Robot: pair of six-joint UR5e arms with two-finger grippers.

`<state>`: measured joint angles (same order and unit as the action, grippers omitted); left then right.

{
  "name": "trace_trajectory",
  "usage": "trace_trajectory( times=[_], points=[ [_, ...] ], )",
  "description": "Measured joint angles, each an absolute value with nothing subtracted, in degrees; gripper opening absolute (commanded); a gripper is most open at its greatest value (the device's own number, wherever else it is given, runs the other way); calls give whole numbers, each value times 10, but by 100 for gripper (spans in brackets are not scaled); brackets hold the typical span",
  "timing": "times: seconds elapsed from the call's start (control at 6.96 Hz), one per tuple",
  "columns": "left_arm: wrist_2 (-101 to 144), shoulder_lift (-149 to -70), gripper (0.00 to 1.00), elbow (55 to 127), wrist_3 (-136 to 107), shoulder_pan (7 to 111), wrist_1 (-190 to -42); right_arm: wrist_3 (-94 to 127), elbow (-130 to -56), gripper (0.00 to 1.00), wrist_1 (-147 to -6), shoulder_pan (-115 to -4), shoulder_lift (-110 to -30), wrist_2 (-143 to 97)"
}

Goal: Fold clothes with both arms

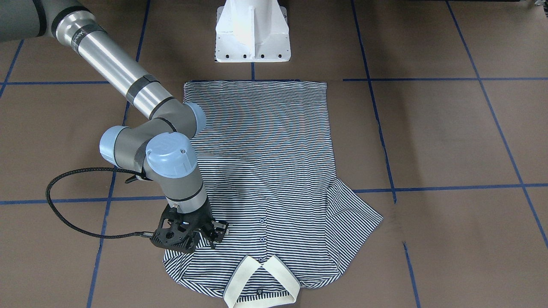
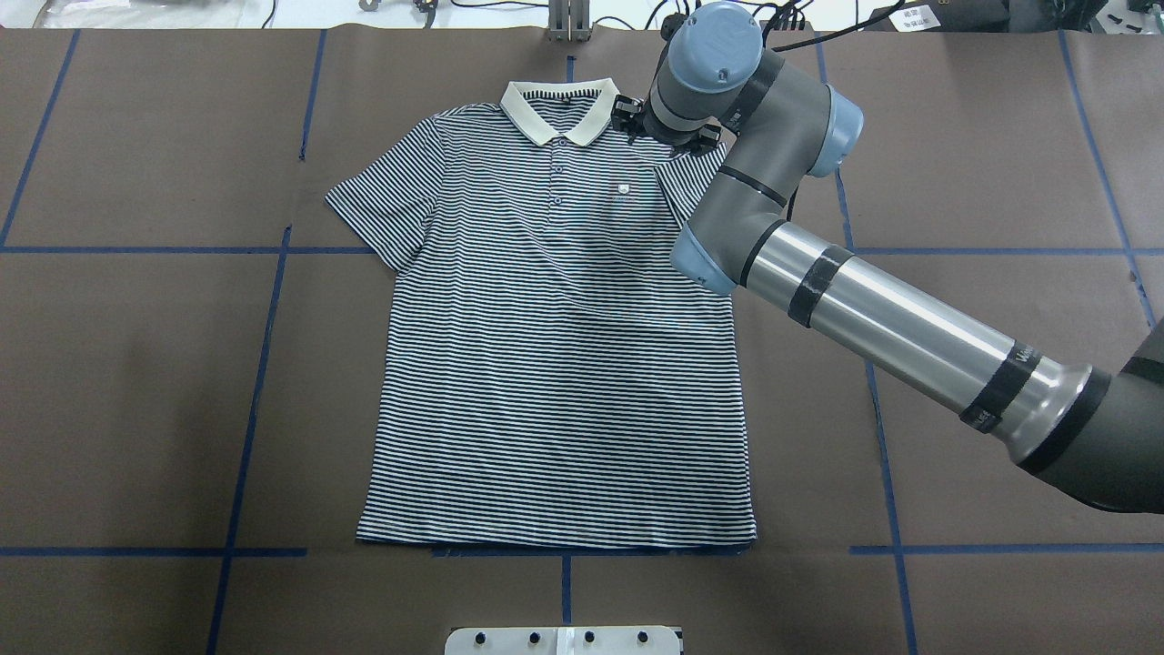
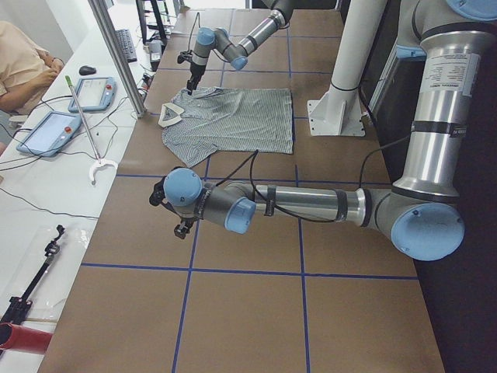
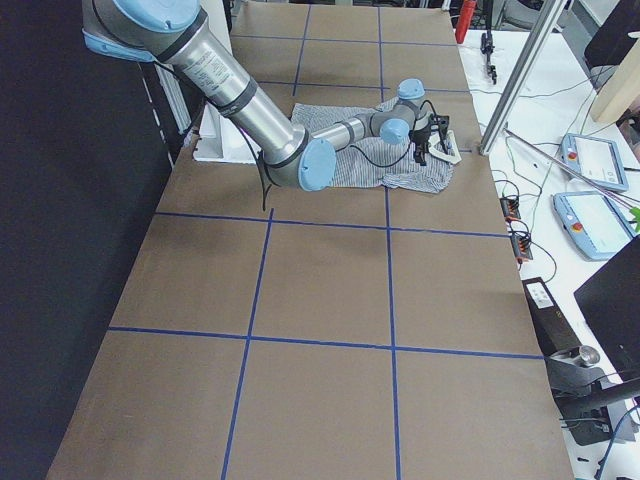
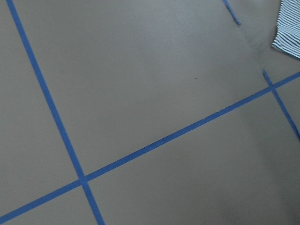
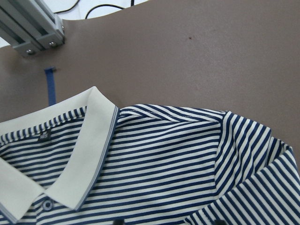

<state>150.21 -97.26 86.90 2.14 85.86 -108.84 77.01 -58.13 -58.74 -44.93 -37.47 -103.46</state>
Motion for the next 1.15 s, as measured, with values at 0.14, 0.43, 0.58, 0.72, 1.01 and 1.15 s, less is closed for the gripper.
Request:
trace_trajectory(
  times=[0.14, 0.43, 0.58, 0.72, 1.01, 1.15],
  points=[
    [1503, -994, 100, 870, -41, 827, -1110, 776, -638, 100, -588, -452, -409, -1046],
    [1456, -1058, 99, 865, -220, 745, -1163, 780, -756, 100, -589, -475, -490, -1100],
    [1399, -1097, 95, 855, -307, 701, -1172, 778, -803, 100, -589, -495, -527, -1129],
    [1346, -1141, 92, 829, -376, 660, -1175, 775, -839, 100, -588, -513, -562, -1154],
    [1275, -1200, 78, 757, -468, 606, -1204, 773, -880, 100, -584, -533, -606, -1182],
    [1242, -1208, 70, 736, -493, 585, -1231, 772, -889, 100, -584, -535, -614, -1184]
  ],
)
